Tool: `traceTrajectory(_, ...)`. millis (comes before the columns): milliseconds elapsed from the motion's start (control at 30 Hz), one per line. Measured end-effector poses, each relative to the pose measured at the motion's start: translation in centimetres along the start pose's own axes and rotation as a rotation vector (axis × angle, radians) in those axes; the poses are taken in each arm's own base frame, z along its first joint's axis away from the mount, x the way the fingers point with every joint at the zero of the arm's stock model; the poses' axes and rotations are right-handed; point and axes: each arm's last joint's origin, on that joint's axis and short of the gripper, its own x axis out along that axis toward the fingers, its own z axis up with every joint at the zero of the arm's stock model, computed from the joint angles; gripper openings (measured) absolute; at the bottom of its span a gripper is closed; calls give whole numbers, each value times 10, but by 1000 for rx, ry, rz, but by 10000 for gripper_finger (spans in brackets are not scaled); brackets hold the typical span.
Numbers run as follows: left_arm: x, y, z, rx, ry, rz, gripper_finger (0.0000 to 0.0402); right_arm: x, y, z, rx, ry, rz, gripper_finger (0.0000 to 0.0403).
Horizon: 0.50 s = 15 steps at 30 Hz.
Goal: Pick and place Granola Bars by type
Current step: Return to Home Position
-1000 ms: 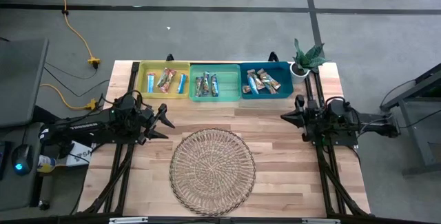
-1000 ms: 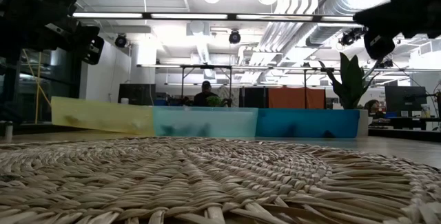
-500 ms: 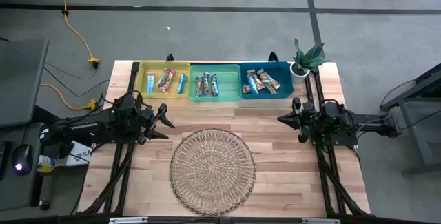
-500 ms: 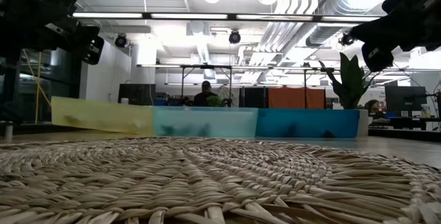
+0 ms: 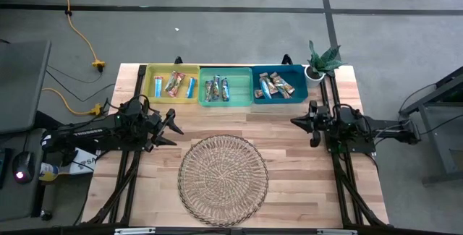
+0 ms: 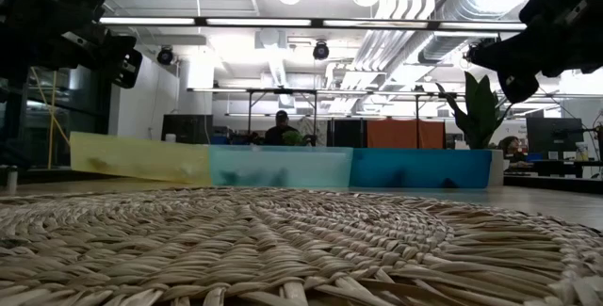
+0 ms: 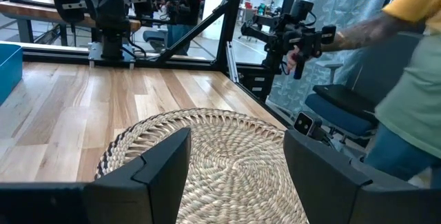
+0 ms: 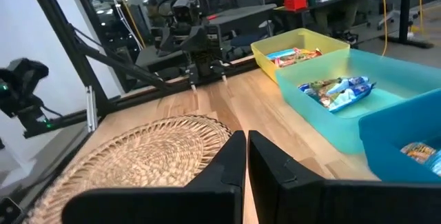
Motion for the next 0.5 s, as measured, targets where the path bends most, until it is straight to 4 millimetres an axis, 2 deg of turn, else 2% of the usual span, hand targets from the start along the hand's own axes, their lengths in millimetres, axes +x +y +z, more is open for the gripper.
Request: traceTrajectory(500, 0, 0, 0, 0, 0, 0, 230, 0, 0, 0, -32, 7, 14, 1)
